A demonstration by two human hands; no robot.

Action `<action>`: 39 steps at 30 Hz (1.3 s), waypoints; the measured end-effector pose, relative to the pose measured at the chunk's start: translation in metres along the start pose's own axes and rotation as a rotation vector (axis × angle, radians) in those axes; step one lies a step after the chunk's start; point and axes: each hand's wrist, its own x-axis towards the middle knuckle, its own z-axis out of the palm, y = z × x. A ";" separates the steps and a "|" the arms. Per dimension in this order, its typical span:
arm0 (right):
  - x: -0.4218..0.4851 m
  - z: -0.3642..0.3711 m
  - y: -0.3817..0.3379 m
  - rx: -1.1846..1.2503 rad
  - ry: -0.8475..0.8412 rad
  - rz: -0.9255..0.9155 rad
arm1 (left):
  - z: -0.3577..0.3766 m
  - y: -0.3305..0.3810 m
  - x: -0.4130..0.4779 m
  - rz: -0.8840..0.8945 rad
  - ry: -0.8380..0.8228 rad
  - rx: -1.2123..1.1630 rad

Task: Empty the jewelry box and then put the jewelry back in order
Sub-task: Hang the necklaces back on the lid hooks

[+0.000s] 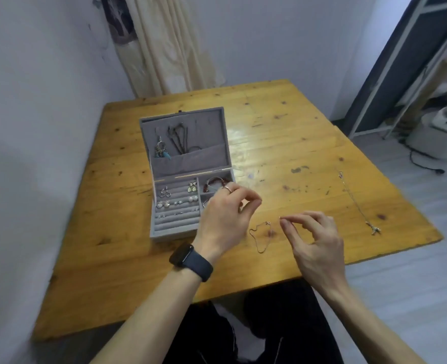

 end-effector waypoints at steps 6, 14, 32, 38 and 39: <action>0.090 -0.029 0.043 -0.170 0.070 0.081 | 0.037 0.015 0.128 0.023 -0.202 0.057; 0.212 -0.018 0.118 -0.407 0.045 0.237 | 0.140 0.008 0.255 0.054 -0.302 0.100; 0.270 0.002 0.182 -0.387 0.148 0.340 | 0.222 0.004 0.332 0.123 -0.366 0.149; 0.269 0.004 0.185 -0.376 0.182 0.310 | 0.224 -0.001 0.329 0.162 -0.324 0.140; 0.269 0.005 0.185 -0.372 0.184 0.312 | 0.224 -0.001 0.329 0.165 -0.323 0.138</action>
